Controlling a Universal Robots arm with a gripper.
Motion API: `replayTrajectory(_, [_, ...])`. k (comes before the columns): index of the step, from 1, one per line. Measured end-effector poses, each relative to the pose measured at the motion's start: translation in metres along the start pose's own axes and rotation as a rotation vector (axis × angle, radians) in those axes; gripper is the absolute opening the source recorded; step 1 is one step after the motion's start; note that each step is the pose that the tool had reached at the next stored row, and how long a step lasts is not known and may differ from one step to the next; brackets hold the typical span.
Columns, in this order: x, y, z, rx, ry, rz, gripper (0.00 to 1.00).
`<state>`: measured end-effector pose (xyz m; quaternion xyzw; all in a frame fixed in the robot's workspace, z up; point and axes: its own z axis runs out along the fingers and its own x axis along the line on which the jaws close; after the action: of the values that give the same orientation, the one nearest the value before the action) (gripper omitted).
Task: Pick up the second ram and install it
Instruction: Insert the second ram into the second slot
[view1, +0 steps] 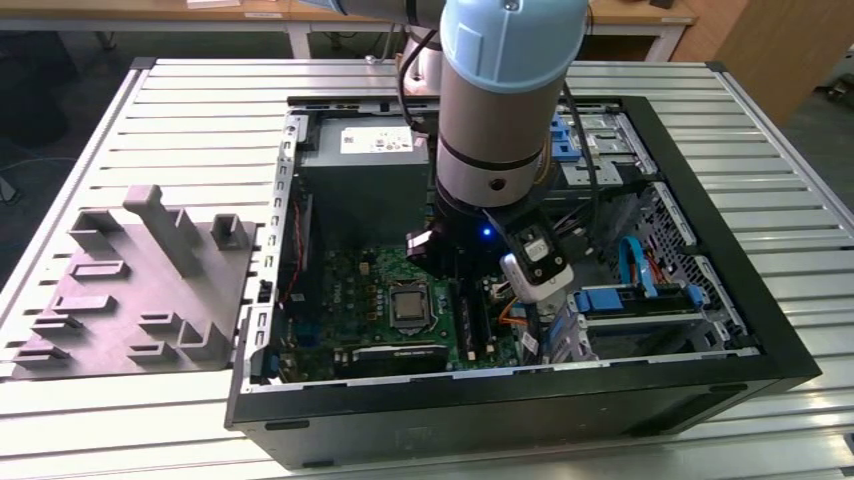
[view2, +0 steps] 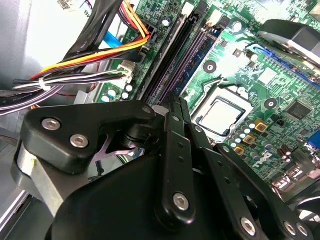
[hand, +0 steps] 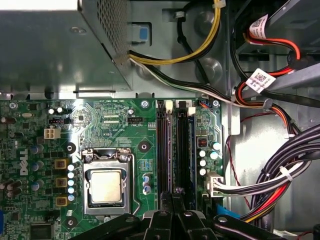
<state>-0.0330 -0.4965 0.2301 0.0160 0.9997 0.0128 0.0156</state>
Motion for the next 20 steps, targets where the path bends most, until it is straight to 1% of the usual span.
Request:
replayTrajectory(13, [-0.0012,0.0003,-0.0007,-0.0004,-0.0001,0.000,0.11])
replayTrajectory(17, [-0.0018,0.0003,-0.0008,-0.0021,0.0001,0.000,0.11])
replayTrajectory(20, [-0.0019,0.0003,-0.0009,-0.0057,0.0002,-0.001,0.11])
